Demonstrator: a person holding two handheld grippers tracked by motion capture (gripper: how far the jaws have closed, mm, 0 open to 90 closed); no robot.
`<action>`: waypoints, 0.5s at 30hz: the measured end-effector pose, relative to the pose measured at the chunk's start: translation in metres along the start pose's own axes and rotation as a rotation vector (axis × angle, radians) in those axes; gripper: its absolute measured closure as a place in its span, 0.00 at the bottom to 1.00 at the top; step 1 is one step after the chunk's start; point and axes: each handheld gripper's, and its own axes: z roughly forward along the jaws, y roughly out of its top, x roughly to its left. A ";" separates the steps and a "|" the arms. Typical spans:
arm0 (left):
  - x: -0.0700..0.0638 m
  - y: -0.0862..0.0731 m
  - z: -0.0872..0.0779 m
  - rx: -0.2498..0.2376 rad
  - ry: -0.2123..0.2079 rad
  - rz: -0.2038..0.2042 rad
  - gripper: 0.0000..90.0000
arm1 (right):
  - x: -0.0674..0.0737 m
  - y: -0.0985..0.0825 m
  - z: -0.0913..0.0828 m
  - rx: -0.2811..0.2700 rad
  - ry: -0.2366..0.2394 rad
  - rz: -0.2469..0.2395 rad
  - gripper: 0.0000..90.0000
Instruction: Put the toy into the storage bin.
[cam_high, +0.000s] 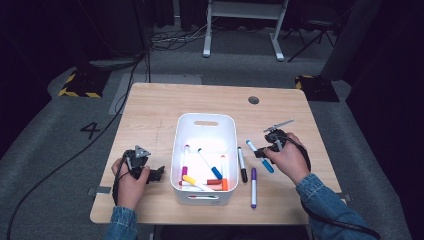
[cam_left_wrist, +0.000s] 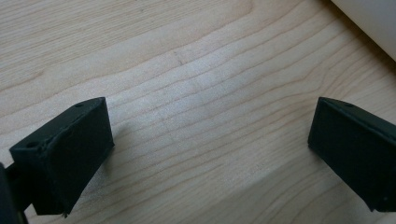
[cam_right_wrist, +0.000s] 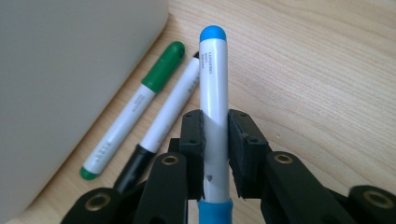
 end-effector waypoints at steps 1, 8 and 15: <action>0.000 0.000 0.000 0.000 0.000 0.000 0.00 | 0.001 0.000 -0.003 -0.007 0.003 -0.003 0.86; 0.000 0.000 0.000 0.000 0.001 0.000 0.00 | 0.009 0.004 -0.029 -0.053 0.028 -0.024 0.86; 0.000 0.000 0.000 -0.002 0.002 0.000 0.00 | 0.026 0.010 -0.053 -0.100 0.065 -0.057 0.86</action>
